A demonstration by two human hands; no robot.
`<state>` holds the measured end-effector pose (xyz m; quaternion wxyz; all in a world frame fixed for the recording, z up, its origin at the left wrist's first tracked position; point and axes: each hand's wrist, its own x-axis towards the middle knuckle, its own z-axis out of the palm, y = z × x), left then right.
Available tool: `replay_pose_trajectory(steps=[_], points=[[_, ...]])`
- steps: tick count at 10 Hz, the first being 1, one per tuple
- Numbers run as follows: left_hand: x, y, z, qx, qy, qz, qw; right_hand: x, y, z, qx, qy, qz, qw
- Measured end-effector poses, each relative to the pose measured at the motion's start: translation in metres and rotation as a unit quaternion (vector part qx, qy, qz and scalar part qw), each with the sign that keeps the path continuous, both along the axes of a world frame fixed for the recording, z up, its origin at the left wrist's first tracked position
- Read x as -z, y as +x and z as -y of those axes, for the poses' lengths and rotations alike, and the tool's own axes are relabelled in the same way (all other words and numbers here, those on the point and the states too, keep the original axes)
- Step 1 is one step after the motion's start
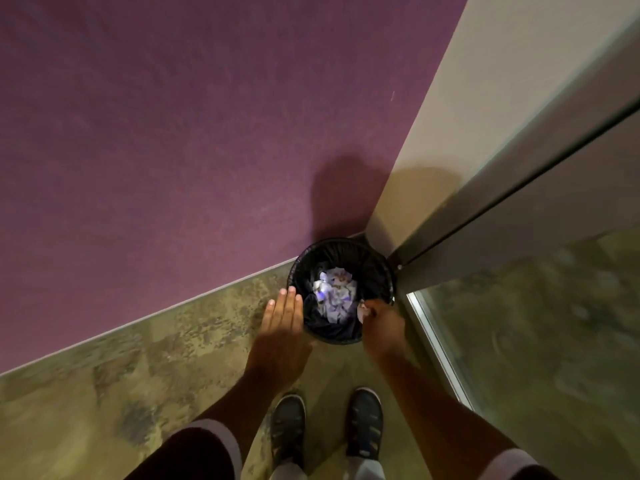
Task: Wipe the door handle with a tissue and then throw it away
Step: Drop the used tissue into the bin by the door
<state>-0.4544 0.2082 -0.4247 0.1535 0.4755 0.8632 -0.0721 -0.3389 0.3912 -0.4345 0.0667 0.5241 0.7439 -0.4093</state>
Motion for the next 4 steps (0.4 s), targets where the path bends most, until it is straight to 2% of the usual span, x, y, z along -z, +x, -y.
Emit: replay_pose_trajectory(steps=[2, 3, 4], points=[[0.037, -0.007, 0.008, 0.010, 0.001, -0.006, 1.000, 0.040, -0.003, 0.000, -0.007, -0.046, 0.051, 0.998], [0.031, -0.010, 0.014, -0.001, 0.004, 0.021, 1.000, 0.035, 0.010, 0.008, -0.016, -0.034, 0.087, 0.996], [0.030, -0.012, 0.015, 0.000, 0.013, 0.021, 1.000, 0.033, 0.017, 0.016, -0.025, -0.008, 0.075, 0.997]])
